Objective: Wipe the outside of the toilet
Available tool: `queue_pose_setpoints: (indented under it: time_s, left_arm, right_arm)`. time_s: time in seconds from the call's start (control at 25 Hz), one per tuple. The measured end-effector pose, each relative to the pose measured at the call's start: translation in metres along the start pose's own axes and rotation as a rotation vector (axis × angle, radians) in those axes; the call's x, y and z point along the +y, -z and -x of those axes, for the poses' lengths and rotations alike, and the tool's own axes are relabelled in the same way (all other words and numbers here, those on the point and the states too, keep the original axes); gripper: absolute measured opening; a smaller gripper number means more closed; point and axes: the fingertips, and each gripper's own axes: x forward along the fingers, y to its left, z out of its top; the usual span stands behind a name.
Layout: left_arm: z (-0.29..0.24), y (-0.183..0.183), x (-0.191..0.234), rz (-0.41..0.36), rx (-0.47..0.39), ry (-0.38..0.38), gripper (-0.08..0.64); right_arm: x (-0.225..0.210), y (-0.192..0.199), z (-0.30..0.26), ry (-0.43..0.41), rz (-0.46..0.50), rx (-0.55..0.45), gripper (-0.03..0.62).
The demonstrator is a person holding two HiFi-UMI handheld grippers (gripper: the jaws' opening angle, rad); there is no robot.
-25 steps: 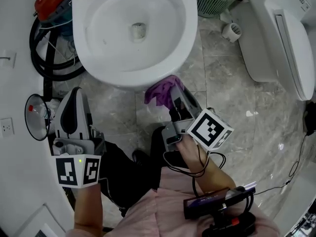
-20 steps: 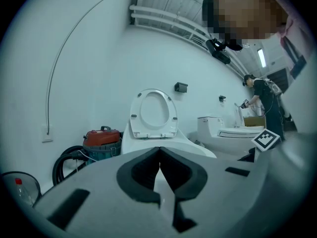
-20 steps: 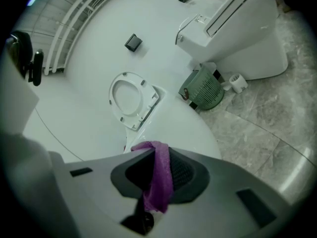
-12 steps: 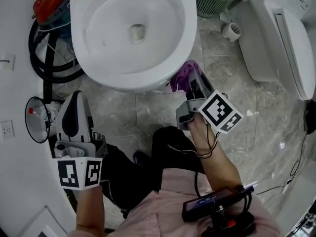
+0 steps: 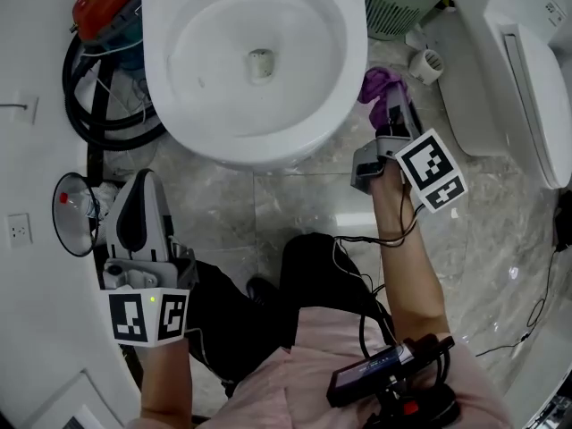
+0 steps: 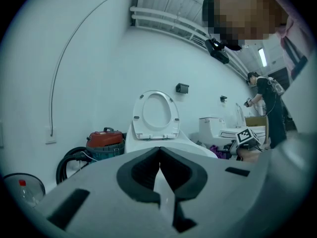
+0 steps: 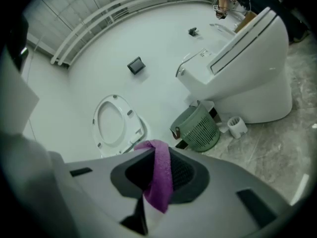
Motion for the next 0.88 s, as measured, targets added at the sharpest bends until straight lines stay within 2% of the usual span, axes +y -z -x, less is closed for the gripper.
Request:
queue_pose_setpoints:
  time_s: [0.24, 0.44, 0.64, 0.88]
  left_arm:
    - [0.005, -0.005, 0.006, 0.012, -0.020, -0.009, 0.008]
    - [0.013, -0.015, 0.007, 0.017, -0.050, -0.012, 0.008]
    - [0.028, -0.025, 0.015, 0.013, -0.083, -0.032, 0.008]
    - [0.051, -0.029, 0.037, 0.009, -0.095, -0.081, 0.008]
  right_arm:
    - [0.044, -0.042, 0.026, -0.094, 0.048, -0.091, 0.061]
    - [0.100, -0.047, 0.049, -0.240, 0.050, -0.092, 0.061]
    - [0.149, -0.025, 0.071, -0.354, 0.029, -0.045, 0.063]
    - [0.207, 0.037, 0.097, -0.482, -0.039, 0.080, 0.063]
